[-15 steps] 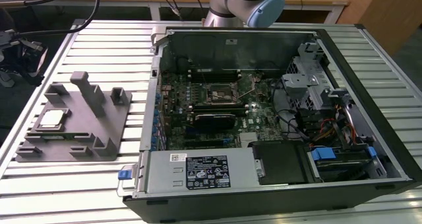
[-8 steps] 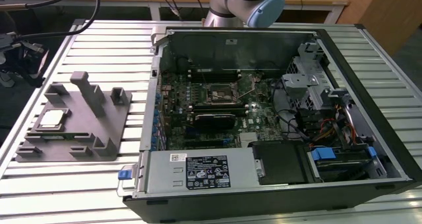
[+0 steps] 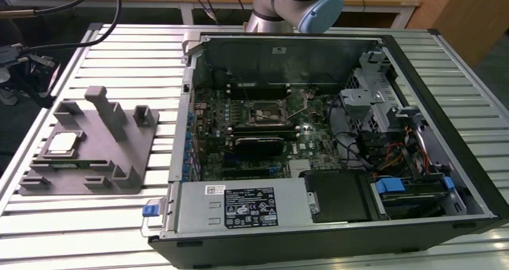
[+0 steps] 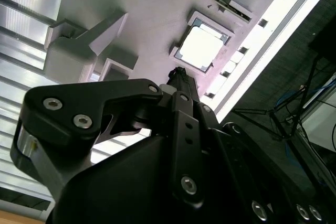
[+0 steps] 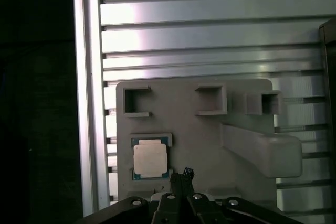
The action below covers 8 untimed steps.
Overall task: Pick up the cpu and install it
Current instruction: 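Pick up the cpu and move it towards the insertion slot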
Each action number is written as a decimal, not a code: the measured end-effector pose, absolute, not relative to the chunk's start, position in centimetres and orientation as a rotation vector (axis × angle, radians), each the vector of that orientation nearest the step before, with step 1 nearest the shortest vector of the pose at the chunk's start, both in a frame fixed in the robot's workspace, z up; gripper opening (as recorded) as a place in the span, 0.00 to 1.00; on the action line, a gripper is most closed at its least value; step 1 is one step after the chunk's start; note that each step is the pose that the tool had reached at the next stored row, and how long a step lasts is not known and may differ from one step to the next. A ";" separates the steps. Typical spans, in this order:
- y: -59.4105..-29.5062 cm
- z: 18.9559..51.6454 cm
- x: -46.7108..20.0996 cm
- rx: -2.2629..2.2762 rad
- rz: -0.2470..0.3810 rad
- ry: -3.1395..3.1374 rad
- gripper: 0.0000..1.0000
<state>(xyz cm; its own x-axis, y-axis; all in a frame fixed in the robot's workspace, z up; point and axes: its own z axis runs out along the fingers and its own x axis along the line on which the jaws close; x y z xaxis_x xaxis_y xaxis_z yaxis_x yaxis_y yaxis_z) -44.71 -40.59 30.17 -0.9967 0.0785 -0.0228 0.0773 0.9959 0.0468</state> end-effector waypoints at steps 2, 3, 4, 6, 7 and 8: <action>-40.6 30.0 -44.7 0.122 0.072 3.114 0.11; -40.6 29.9 -44.7 0.122 0.072 3.114 0.11; -40.6 29.8 -44.7 0.122 0.072 3.114 0.11; -40.6 29.6 -44.8 0.122 0.072 3.114 0.11; -40.6 29.5 -44.8 0.122 0.072 3.114 0.11; -40.6 29.3 -44.8 0.122 0.072 3.114 0.11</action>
